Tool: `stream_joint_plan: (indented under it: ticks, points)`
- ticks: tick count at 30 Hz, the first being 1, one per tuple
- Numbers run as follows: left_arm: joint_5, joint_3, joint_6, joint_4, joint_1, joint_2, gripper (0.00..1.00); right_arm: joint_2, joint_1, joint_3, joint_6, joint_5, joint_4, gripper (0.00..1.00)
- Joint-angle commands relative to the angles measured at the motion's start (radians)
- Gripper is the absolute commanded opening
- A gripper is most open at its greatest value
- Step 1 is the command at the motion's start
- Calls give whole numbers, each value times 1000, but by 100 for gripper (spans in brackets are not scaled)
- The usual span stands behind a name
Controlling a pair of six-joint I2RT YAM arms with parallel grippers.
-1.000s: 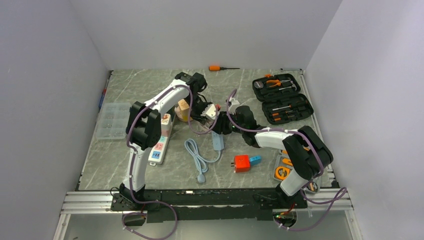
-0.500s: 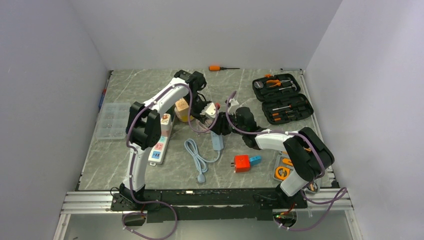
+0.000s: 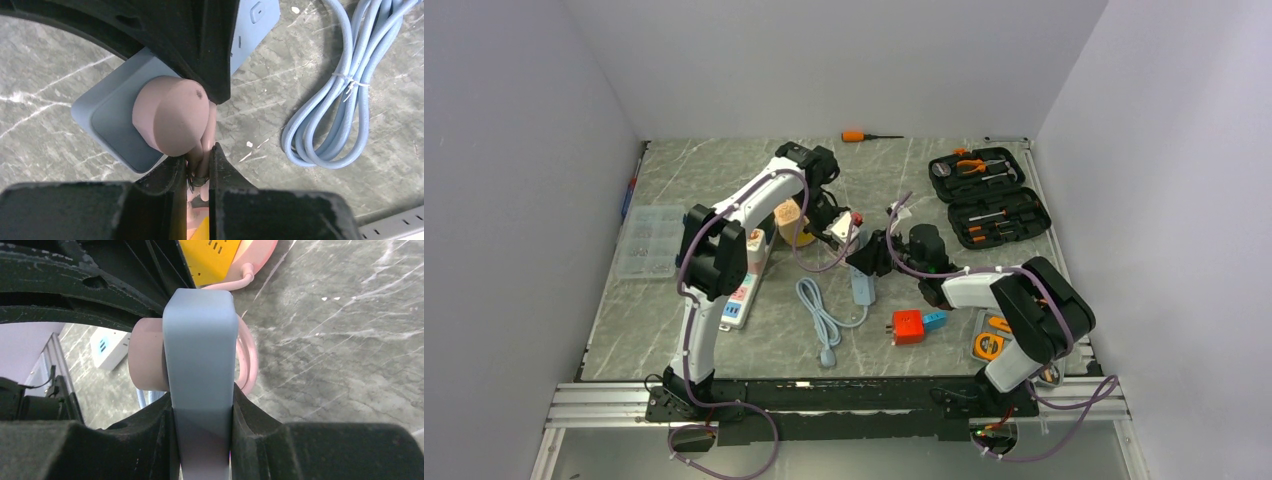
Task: Pull the plug off the socket
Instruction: Remove the plug from the socket.
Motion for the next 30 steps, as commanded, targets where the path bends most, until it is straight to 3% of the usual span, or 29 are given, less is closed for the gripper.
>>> stream_joint_plan:
  ticks: [1, 6, 13, 19, 26, 30]
  points:
    - [6, -62, 144, -155, 10, -82, 0, 31, -100, -7, 71, -11, 175, 0]
    - [-40, -87, 188, -157, 11, -96, 0, 43, -111, -3, 40, 23, 132, 0]
    - [-95, -117, 201, -157, 31, -107, 0, -3, -71, 19, -63, 214, -17, 0]
    - [-127, -157, 219, -160, 53, -137, 0, -31, -41, 1, -107, 377, -43, 0]
    - [-148, -214, 262, -160, 68, -172, 0, 49, -163, -25, 69, 177, 91, 0]
    - [-150, -219, 260, -159, 68, -176, 0, 69, -169, -19, 62, 157, 86, 0]
